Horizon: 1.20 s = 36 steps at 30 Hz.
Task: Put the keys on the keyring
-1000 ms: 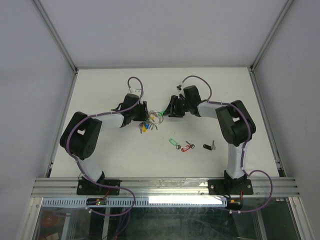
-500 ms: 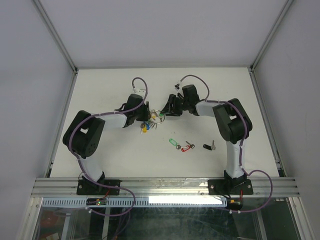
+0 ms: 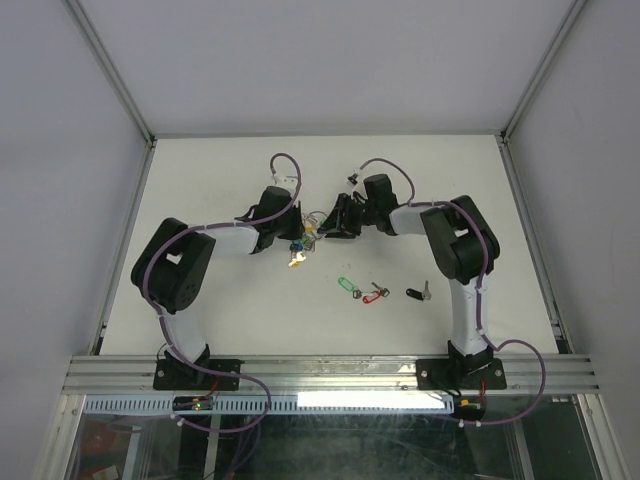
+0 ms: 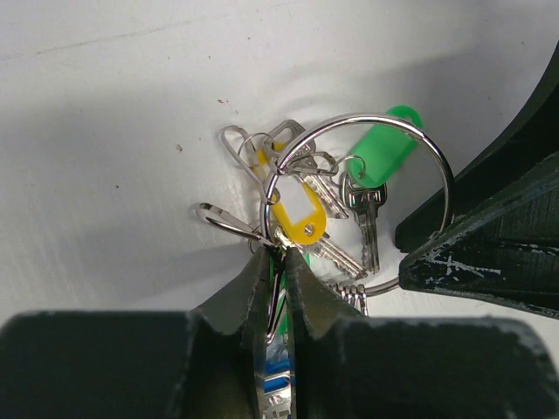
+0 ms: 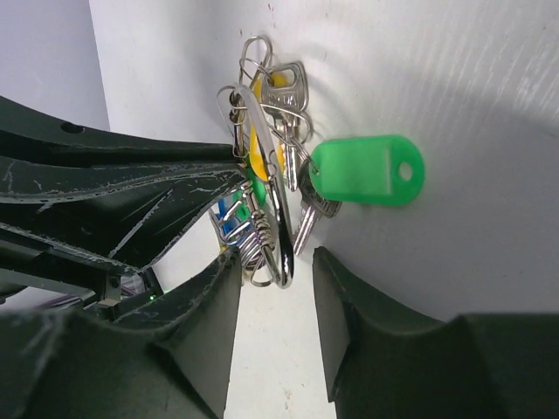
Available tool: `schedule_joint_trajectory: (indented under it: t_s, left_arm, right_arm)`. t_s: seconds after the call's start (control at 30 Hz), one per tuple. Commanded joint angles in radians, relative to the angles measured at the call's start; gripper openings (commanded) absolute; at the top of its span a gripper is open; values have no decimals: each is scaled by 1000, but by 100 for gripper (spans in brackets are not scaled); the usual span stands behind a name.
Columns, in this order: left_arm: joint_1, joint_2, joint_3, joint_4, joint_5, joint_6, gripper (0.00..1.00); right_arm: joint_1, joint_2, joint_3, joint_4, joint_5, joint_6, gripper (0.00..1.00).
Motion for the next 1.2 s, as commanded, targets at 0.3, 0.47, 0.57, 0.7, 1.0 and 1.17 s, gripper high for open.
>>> schedule_joint_trajectory:
  t_s: [0.3, 0.47, 0.57, 0.7, 1.0, 1.17]
  left_arm:
    - [-16, 41, 4, -32, -12, 27, 4]
    - [-19, 42, 1, -33, -16, 37, 4]
    - [-20, 44, 3, -33, -16, 40, 4]
    - [-21, 47, 7, -33, -12, 42, 3]
    - [-22, -41, -6, -32, -24, 45, 16]
    - [-22, -194, -23, -48, -55, 42, 33]
  right_arm:
    - [5, -22, -13, 104, 52, -8, 30]
    - [6, -43, -18, 131, 53, -9, 25]
    - [9, -65, -26, 127, 72, -24, 25]
    - [11, -62, -10, 117, 69, -38, 23]
    - [23, -122, -30, 79, 129, -100, 0]
    - [25, -212, -66, 46, 129, -100, 0]
